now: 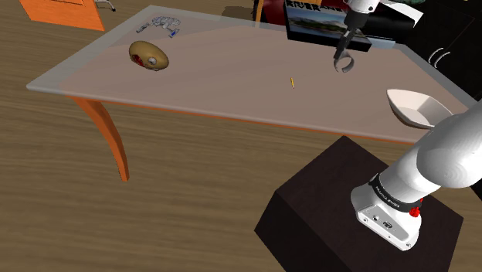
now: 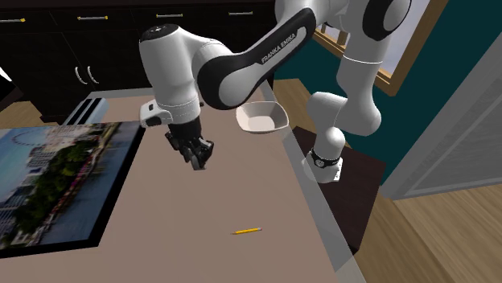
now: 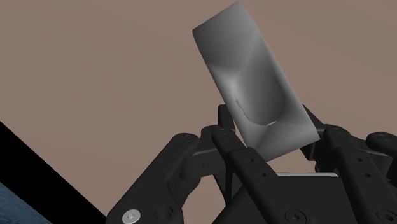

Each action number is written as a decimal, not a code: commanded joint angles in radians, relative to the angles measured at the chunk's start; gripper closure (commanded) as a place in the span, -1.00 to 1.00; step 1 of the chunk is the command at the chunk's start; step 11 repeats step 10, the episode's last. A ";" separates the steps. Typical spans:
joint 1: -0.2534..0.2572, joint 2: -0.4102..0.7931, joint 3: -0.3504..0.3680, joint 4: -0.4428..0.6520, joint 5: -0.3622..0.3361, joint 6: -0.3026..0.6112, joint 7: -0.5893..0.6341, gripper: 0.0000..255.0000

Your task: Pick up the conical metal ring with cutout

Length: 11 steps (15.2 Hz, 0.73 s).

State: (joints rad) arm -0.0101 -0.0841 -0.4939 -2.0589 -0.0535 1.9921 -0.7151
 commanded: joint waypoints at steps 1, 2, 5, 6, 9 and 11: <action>0.001 -0.003 0.002 0.026 -0.001 -0.029 0.002 1.00; 0.001 -0.006 0.002 0.037 -0.002 -0.043 0.003 1.00; 0.002 -0.014 0.004 0.070 -0.005 -0.083 0.005 1.00; 0.002 -0.016 0.005 0.081 -0.006 -0.096 0.005 1.00; 0.003 -0.020 0.006 0.107 -0.007 -0.125 0.006 1.00; 0.003 -0.020 0.006 0.107 -0.007 -0.125 0.006 1.00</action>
